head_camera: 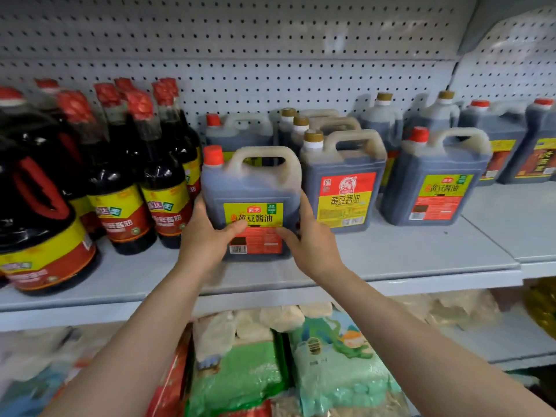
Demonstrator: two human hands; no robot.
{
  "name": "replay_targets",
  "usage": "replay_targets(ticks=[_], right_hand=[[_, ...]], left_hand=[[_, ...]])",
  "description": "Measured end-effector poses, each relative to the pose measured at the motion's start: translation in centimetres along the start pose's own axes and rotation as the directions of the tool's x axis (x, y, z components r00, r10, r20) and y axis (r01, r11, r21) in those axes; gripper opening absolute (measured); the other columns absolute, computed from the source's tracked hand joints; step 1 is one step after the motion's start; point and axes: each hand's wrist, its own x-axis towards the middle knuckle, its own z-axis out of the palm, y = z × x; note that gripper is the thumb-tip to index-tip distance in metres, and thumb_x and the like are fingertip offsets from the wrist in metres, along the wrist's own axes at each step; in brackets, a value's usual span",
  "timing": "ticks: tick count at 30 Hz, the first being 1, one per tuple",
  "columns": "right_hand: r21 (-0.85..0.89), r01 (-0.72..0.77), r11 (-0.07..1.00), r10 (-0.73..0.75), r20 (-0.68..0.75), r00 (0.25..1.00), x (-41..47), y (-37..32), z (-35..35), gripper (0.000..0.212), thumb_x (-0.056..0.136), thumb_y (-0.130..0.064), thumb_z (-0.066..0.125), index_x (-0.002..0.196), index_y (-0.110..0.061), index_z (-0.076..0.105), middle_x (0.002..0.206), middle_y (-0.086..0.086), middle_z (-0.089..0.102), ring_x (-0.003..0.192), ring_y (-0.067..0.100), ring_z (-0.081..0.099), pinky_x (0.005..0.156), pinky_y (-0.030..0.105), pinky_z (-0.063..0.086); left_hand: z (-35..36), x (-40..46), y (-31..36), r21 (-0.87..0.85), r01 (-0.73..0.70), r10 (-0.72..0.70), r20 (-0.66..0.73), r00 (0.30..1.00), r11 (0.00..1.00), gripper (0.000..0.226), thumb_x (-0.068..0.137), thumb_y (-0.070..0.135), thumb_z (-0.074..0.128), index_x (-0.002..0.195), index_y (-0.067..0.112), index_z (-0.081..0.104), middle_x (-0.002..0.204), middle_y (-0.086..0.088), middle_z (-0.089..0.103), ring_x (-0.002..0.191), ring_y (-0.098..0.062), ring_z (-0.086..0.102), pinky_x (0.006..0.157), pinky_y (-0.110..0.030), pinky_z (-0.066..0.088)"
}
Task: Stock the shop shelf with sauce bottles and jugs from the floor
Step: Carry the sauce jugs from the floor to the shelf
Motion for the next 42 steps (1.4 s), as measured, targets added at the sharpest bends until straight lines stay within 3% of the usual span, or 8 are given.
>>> replay_targets(ticks=[4, 9, 20, 28, 32, 36, 39, 42], right_hand=[[0.032, -0.061, 0.998, 0.062, -0.014, 0.998, 4.0, -1.1, 2.8, 0.077, 0.099, -0.032, 0.06, 0.159, -0.02, 0.015, 0.116, 0.015, 0.069, 0.104, 0.042, 0.063, 0.079, 0.044, 0.048], [0.082, -0.162, 0.983, 0.163, -0.005, 0.987, 8.4, -1.6, 4.6, 0.072, 0.099, -0.03, 0.059, 0.158, -0.02, 0.02, 0.137, 0.015, 0.06, 0.122, 0.042, 0.056, 0.098, 0.044, 0.045], [0.102, -0.177, 0.979, 0.181, -0.031, 0.983, 10.8, -1.5, 5.6, 0.07, 0.099, -0.027, 0.059, 0.158, -0.021, 0.023, 0.139, 0.013, 0.06, 0.121, 0.038, 0.058, 0.1, 0.041, 0.047], [0.202, -0.175, 0.964, 0.173, 0.026, 0.985, 8.7, -2.3, 4.4, 0.062, 0.1, -0.032, 0.058, 0.154, -0.016, 0.032, 0.142, 0.011, 0.057, 0.129, 0.036, 0.054, 0.104, 0.038, 0.044], [0.222, -0.017, 0.975, 0.026, -0.04, 0.999, 6.1, -3.4, 0.4, 0.055, 0.099, -0.03, 0.06, 0.147, -0.012, 0.042, 0.137, 0.012, 0.062, 0.126, 0.03, 0.057, 0.103, 0.039, 0.046], [0.253, 0.168, 0.953, -0.108, -0.236, 0.966, 4.1, -3.0, -6.9, 0.037, 0.098, -0.029, 0.062, 0.132, -0.014, 0.06, 0.118, 0.002, 0.073, 0.111, 0.015, 0.067, 0.095, 0.031, 0.052], [0.272, 0.196, 0.942, -0.083, -0.379, 0.922, 3.6, 0.0, -12.4, 0.029, 0.097, -0.028, 0.063, 0.124, -0.016, 0.065, 0.106, -0.008, 0.074, 0.099, 0.0, 0.068, 0.088, 0.022, 0.053], [0.26, 0.095, 0.961, 0.034, -0.452, 0.892, 3.2, 5.0, -17.5, 0.03, 0.097, -0.031, 0.063, 0.123, -0.018, 0.065, 0.102, -0.01, 0.071, 0.094, -0.001, 0.066, 0.085, 0.014, 0.05]], left_hand=[[-0.4, 3.9, -0.7, 0.023, -0.025, 0.026, -0.042, 0.999, 0.999, 0.079, 0.078, 0.027, 0.083, 0.144, 0.024, 0.04, 0.133, 0.007, 0.06, 0.118, -0.016, 0.057, 0.092, -0.03, 0.041], [0.9, 8.9, -1.6, -0.031, -0.016, 0.014, -0.066, 0.998, 0.999, 0.073, 0.077, 0.025, 0.084, 0.138, 0.018, 0.045, 0.132, 0.0, 0.062, 0.119, -0.024, 0.059, 0.095, -0.034, 0.045], [2.4, 11.9, -2.5, -0.025, -0.006, 0.004, -0.074, 0.997, 1.0, 0.085, 0.081, 0.029, 0.081, 0.149, 0.019, 0.032, 0.144, -0.004, 0.054, 0.129, -0.028, 0.053, 0.106, -0.041, 0.043], [2.9, 9.4, -1.5, 0.026, 0.082, -0.076, -0.183, 0.98, 0.996, 0.065, 0.088, 0.042, 0.07, 0.14, 0.014, 0.044, 0.134, -0.01, 0.061, 0.122, -0.036, 0.057, 0.101, -0.047, 0.047], [4.4, 6.7, 3.3, 0.052, -0.079, 0.092, -0.349, 0.932, 0.995, 0.07, 0.09, 0.043, 0.066, 0.143, 0.003, 0.043, 0.141, -0.018, 0.053, 0.131, -0.036, 0.048, 0.108, -0.043, 0.038], [7.7, 2.8, 10.5, 0.017, -0.286, 0.273, -0.357, 0.894, 0.958, 0.066, 0.094, 0.039, 0.064, 0.145, 0.004, 0.039, 0.147, -0.014, 0.045, 0.138, -0.028, 0.039, 0.112, -0.031, 0.029], [11.6, 0.1, 13.6, -0.038, -0.467, 0.423, -0.365, 0.83, 0.883, 0.06, 0.093, 0.034, 0.065, 0.139, 0.003, 0.044, 0.138, -0.014, 0.049, 0.131, -0.027, 0.043, 0.109, -0.031, 0.033], [16.6, -2.3, 15.0, -0.043, -0.585, 0.543, -0.32, 0.776, 0.81, 0.047, 0.09, 0.037, 0.064, 0.126, 0.009, 0.053, 0.12, -0.008, 0.056, 0.111, -0.025, 0.054, 0.098, -0.037, 0.044]])
